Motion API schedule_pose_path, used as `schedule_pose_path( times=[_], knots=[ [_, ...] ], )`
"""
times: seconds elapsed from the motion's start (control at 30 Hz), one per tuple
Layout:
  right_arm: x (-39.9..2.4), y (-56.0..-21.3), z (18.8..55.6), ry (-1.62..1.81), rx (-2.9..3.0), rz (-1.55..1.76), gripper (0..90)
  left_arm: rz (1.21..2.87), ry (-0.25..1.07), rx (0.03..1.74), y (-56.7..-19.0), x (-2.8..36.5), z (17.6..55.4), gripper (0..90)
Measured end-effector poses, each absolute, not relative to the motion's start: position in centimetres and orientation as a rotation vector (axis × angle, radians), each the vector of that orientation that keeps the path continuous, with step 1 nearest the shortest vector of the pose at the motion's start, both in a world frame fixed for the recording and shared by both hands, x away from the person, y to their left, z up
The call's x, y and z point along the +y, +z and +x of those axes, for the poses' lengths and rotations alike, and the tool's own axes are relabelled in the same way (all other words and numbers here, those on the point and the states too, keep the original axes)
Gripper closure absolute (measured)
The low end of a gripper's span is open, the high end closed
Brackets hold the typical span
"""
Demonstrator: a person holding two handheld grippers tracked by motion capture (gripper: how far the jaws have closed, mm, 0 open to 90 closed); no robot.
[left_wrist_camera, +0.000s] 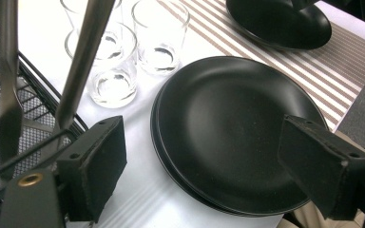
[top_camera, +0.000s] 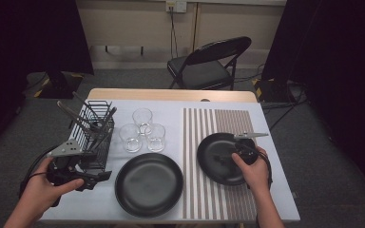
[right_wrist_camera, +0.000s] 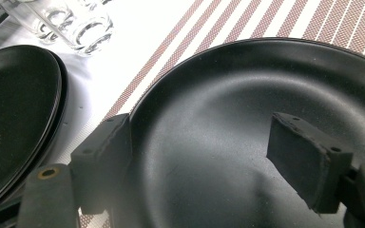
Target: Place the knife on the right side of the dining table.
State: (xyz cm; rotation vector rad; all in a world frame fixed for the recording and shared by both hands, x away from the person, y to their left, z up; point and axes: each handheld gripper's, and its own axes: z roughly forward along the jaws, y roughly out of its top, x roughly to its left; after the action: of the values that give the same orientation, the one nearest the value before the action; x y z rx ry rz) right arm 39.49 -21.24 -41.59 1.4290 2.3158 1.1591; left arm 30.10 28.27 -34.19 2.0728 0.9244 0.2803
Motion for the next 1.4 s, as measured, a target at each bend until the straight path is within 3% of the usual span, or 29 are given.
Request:
schedule_pose_path(
  times=[1.4],
  knots=[
    [-21.3,-41.7,39.4,1.168,2.304,1.421,23.1,2.073,0.315,0.950,-32.1,28.8,31.0,17.9]
  ],
)
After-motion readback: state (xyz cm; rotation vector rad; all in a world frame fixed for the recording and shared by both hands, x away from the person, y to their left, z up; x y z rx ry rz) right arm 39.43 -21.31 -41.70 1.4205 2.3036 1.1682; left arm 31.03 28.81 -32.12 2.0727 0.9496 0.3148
